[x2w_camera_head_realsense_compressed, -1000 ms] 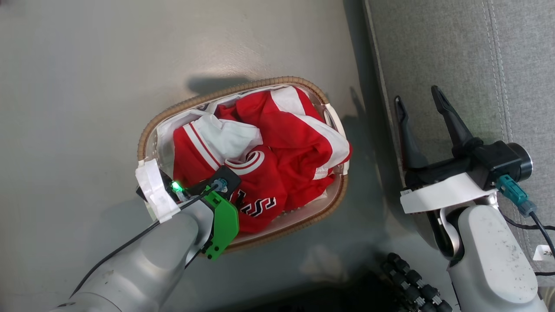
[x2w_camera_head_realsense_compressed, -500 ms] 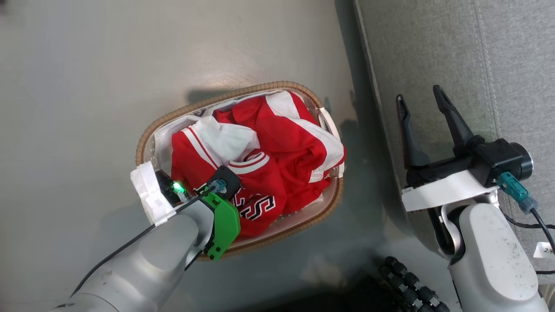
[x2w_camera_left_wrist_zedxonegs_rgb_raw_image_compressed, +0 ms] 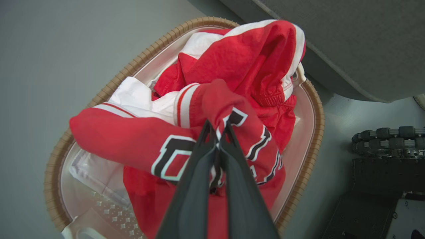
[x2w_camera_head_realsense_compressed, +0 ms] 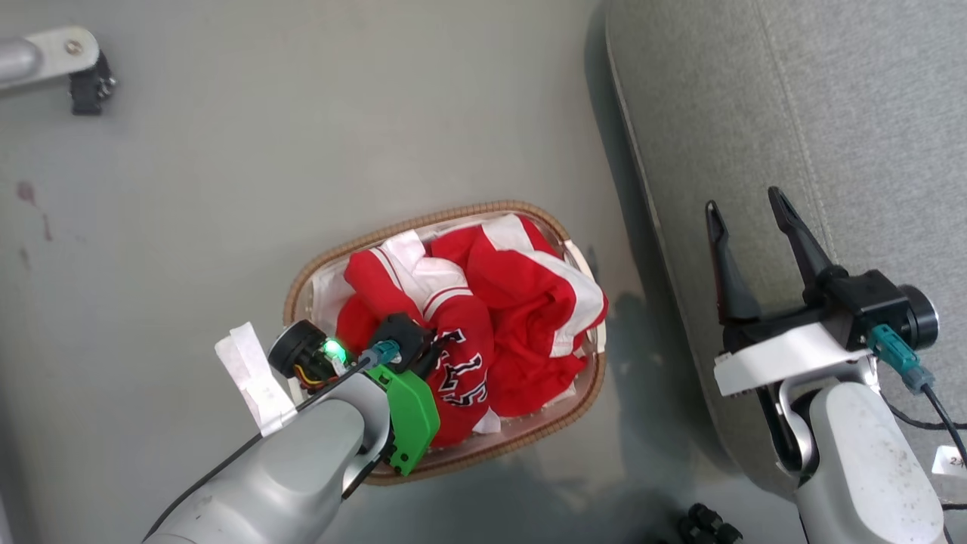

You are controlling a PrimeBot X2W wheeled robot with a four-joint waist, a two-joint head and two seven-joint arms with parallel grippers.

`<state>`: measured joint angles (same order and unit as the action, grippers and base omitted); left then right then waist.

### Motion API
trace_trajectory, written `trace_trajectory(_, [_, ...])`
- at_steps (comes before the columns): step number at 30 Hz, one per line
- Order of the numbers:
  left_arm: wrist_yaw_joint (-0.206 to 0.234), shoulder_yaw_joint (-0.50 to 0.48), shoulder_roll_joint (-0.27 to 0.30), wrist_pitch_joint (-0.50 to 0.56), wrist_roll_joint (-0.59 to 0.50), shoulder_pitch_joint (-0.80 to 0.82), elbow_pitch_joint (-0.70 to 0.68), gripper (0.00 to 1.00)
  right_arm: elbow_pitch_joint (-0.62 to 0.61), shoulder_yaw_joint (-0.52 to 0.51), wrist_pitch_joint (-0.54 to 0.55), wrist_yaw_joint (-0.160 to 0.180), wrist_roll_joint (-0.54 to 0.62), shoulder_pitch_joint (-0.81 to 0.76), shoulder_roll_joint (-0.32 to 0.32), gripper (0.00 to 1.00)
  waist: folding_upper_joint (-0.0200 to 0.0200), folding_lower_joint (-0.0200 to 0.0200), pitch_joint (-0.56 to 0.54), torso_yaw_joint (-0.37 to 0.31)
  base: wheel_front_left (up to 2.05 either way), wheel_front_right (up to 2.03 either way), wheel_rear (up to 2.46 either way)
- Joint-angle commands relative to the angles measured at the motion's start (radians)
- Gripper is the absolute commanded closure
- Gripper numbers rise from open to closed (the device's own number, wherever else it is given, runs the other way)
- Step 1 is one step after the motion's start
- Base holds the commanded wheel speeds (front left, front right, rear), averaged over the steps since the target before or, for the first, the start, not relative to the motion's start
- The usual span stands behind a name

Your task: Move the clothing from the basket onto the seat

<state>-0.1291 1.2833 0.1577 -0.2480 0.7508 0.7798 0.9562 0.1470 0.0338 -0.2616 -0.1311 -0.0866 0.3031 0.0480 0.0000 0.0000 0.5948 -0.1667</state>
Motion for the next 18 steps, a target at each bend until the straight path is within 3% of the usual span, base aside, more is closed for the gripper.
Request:
trace_trajectory(1, [-0.003,-0.002,-0.001,-0.012,0.008,-0.012,-0.009,1.0,0.008,-0.01,-0.005,0.001,0.006,-0.025,0.004,0.0,0.0,0.0,-0.107,0.035,0.0,0.0,0.0])
trace_trajectory(6, [-0.003,-0.03,0.007,-0.018,-0.004,-0.015,-0.062,1.0,0.021,-0.039,-0.005,0.001,0.022,-0.068,0.004,0.0,0.0,0.0,-0.21,0.057,0.0,0.0,0.0])
trace_trajectory(18, [-0.002,-0.205,0.086,-0.018,-0.15,-0.049,-0.271,1.0,0.05,-0.085,-0.005,0.001,0.047,-0.182,0.004,0.0,0.0,0.0,-0.439,0.089,0.0,0.0,0.0])
